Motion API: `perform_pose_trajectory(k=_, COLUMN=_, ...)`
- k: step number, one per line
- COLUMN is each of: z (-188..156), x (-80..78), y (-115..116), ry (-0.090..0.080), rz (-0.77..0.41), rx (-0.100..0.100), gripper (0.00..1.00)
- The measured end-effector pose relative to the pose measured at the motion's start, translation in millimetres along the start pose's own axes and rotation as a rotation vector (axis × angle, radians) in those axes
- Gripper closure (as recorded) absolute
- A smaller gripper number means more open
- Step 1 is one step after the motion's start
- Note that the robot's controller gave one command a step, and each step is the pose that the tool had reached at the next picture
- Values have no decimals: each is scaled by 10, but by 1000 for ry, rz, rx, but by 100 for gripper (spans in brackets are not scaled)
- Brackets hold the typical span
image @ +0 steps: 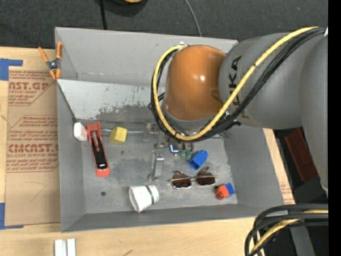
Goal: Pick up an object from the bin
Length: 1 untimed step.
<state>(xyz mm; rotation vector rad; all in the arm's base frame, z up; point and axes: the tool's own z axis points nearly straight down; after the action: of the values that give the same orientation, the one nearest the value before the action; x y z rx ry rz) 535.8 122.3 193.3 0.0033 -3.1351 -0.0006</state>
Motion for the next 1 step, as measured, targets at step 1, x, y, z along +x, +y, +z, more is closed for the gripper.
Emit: perform_pose_trajectory(k=1, z=-45, x=-12, y=-5, ry=-7, rz=1, rx=-1, gripper=0)
